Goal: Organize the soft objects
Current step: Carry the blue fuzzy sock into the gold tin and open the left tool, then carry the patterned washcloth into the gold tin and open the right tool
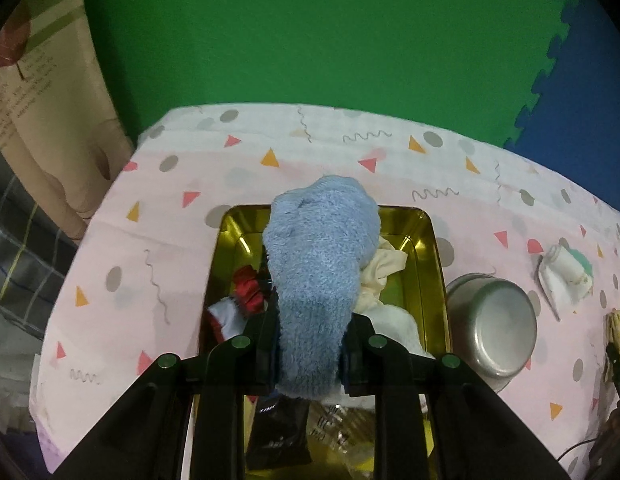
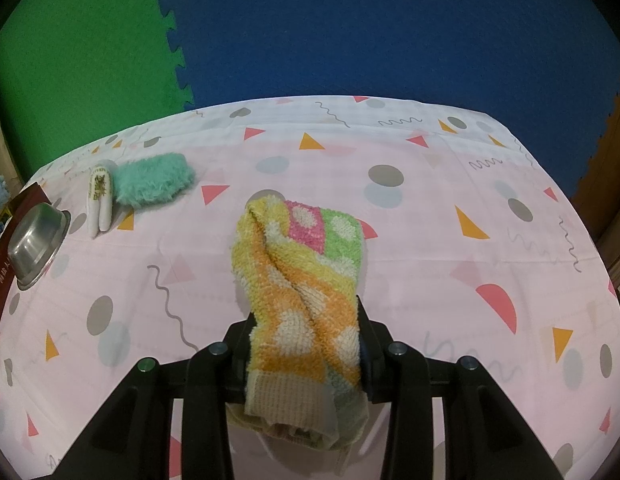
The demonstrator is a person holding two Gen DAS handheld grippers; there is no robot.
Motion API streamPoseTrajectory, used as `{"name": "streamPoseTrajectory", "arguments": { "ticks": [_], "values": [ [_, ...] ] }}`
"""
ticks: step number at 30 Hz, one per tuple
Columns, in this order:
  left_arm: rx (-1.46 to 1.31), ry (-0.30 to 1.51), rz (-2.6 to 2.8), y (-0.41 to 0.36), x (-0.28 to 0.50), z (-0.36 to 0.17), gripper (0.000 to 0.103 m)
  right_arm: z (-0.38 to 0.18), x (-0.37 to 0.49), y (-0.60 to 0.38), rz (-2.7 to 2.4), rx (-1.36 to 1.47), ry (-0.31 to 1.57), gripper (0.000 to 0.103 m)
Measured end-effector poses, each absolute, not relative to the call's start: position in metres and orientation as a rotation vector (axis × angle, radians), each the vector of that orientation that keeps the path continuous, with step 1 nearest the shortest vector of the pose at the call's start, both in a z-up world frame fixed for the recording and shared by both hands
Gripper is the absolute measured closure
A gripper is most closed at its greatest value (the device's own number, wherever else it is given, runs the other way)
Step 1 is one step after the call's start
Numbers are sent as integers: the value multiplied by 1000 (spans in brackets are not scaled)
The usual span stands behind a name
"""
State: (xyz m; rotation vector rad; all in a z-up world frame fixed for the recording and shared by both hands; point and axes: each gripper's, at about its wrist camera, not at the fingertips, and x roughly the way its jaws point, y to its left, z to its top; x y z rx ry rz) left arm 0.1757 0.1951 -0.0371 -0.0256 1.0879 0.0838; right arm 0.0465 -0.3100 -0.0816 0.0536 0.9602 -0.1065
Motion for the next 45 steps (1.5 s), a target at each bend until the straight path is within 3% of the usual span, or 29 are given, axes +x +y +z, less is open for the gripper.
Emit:
{"name": "streamPoseTrajectory", "arguments": {
  "ticks": [8, 10, 12, 15, 30, 45],
  "values": [
    [-24, 1118, 99, 198, 188, -55, 76, -82, 47, -310, -107, 51, 961, 63],
    [-6, 1101, 89, 195, 186, -54, 68, -82, 47, -310, -107, 52, 961, 63],
    [17, 1083, 97, 194, 181, -50, 50, -82, 47, -310, -107, 51, 961, 63],
    [39, 1054, 95, 192, 174, -43, 45, -82, 47, -310, -107, 51, 961, 63],
    [-12, 917, 196, 208, 77, -10, 39, -81, 47, -310, -107, 50, 962, 63],
    [-103, 871, 299, 214, 19, -24, 33, -80, 47, -309, -137, 54, 962, 64]
  ]
}}
